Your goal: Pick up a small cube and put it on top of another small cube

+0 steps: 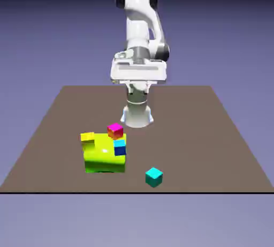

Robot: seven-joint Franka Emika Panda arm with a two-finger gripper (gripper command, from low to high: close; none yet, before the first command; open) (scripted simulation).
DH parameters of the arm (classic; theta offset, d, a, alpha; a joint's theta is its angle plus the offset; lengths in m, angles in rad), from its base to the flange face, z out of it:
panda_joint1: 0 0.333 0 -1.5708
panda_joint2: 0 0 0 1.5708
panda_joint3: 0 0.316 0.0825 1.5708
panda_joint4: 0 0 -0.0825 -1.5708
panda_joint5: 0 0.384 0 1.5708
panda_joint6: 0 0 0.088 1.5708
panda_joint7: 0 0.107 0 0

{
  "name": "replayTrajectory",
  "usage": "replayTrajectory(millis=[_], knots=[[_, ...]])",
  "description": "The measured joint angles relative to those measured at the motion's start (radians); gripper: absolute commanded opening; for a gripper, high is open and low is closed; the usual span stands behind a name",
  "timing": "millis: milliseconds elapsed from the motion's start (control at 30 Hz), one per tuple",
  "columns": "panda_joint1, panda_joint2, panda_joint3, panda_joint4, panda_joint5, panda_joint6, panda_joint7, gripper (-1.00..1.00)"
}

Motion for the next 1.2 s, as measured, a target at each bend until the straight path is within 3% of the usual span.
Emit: replayTrajectory(millis=[767,967,1000,1200], knots=[[0.469,0.823,-0.315,0.343,0.430,-0.241,-0.931,0.00],[0.362,1.004,-0.173,0.412,0.591,-0.129,-1.062,0.00],[0.351,1.024,-0.157,0.419,0.609,-0.116,-1.076,-1.00],[0.436,0.879,-0.271,0.365,0.480,-0.207,-0.971,-1.00]])
